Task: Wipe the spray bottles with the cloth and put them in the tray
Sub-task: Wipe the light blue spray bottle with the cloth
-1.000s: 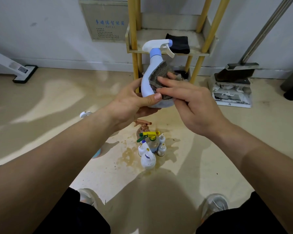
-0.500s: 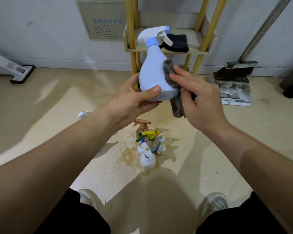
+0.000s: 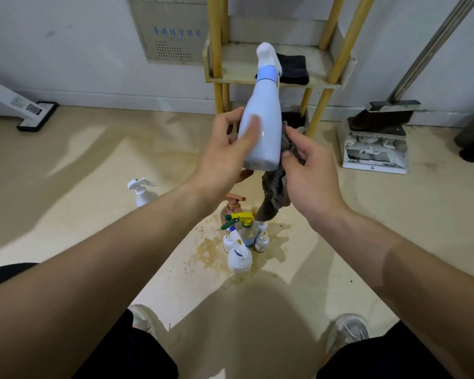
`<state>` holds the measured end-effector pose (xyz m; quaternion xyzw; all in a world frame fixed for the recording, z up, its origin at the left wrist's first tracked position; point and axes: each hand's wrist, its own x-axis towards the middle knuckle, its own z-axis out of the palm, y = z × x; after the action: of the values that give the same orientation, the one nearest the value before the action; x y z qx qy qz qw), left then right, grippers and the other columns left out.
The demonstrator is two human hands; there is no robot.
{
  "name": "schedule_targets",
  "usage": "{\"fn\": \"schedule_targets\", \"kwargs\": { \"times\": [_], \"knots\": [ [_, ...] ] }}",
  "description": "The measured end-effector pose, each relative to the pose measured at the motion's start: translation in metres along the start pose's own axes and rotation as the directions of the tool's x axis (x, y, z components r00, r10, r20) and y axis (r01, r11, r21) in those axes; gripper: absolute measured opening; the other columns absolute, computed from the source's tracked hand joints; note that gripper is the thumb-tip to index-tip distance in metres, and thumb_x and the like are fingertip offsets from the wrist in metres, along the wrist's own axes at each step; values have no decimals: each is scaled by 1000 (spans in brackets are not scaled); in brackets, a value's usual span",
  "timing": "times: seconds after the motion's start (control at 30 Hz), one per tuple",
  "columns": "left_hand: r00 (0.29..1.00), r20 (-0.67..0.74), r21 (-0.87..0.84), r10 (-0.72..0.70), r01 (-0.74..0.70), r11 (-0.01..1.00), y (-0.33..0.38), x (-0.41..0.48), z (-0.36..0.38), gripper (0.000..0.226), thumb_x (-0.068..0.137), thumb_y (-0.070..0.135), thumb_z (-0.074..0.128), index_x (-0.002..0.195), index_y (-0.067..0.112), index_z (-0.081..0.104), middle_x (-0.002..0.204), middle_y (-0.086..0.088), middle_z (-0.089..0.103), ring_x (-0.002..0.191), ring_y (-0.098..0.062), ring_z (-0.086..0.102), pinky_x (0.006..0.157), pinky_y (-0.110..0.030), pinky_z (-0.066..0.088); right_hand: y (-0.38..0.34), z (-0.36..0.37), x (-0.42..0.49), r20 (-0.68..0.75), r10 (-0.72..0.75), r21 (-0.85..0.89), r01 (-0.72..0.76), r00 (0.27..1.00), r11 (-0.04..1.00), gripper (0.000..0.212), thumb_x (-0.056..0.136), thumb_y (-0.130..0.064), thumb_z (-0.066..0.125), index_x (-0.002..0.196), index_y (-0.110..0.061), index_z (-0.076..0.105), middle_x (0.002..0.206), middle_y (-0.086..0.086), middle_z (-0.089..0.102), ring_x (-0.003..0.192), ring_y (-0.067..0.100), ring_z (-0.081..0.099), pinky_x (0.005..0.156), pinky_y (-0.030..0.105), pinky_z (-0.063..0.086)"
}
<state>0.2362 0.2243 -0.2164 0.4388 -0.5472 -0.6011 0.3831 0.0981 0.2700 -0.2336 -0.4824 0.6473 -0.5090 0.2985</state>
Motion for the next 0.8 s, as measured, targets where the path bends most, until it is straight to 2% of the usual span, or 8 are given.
{"fn": "schedule_targets", "kwargs": {
  "times": [0.07, 0.13, 0.23, 0.3, 0.43, 0.63, 0.73, 0.8],
  "knots": [
    [997, -26, -113, -74, 71, 991, 3, 3, -5, 19, 106, 42, 44, 119, 37, 56, 115, 7, 65, 107, -27, 66, 96, -53, 55, 3, -1, 0, 8, -12, -3, 12, 1000, 1000, 50, 100, -1, 46, 147, -19, 51, 140, -12, 60, 130, 3, 53, 113, 35, 43],
    [997, -10, -143, -74, 72, 987, 1, 5, -9, 16, 106, 29, 49, 120, 34, 57, 115, 2, 68, 100, -26, 66, 93, -50, 55, 4, -3, 1, 16, -10, 12, 10, 1000, 1000, 50, 99, 0, 47, 145, -19, 53, 137, -12, 62, 128, 4, 56, 111, 35, 45],
    [990, 79, -201, -117, 130, 971, -4, 5, -11, 49, 95, 29, 64, 140, 18, 49, 130, -11, 63, 109, -26, 66, 93, -42, 57, 5, -7, 5, 16, -7, 35, 6, 1000, 999, 47, 99, 0, 48, 138, -23, 61, 122, -10, 70, 112, 9, 66, 98, 39, 56],
    [977, 142, -213, -157, 185, 959, -3, 3, -13, 64, 86, 36, 70, 142, 10, 50, 134, -12, 63, 118, -28, 64, 96, -41, 56, 6, -8, 4, 56, -3, 58, -1, 998, 998, 43, 100, 0, 49, 135, -21, 64, 116, -5, 73, 105, 18, 70, 90, 41, 60],
    [971, 192, -162, -146, 178, 971, 2, 3, -18, 55, 81, 34, 79, 127, 11, 59, 124, -10, 70, 111, -28, 69, 91, -47, 58, 2, -8, 0, 161, 17, 161, -43, 987, 986, 40, 99, 6, 49, 126, -17, 68, 110, -5, 76, 103, 14, 72, 88, 33, 59],
    [993, -43, -3, -111, 111, 994, -4, 4, -12, 78, 62, 45, 86, 126, 16, 52, 118, 1, 67, 104, -19, 70, 85, -43, 61, 1, -7, 6, 81, 85, 229, -101, 993, 968, 41, 99, 7, 47, 131, -12, 64, 121, -2, 72, 113, 10, 67, 99, 29, 53],
    [989, -142, 138, -39, 59, 989, -8, 6, -10, 77, 70, 43, 87, 127, 20, 41, 115, 11, 57, 103, -6, 60, 82, -26, 56, -2, -3, 1, 23, 17, 109, -20, 1000, 994, 43, 98, 4, 48, 133, -16, 63, 125, -5, 69, 116, 5, 64, 101, 25, 51],
    [989, -144, 196, -29, 57, 979, -7, 5, -8, 69, 81, 46, 79, 130, 20, 38, 117, 10, 55, 104, -5, 59, 83, -25, 54, -1, -2, 0, 0, -8, 27, 8, 1000, 1000, 44, 98, 1, 48, 135, -20, 63, 126, -8, 69, 116, 5, 63, 101, 27, 51]
  ]
}}
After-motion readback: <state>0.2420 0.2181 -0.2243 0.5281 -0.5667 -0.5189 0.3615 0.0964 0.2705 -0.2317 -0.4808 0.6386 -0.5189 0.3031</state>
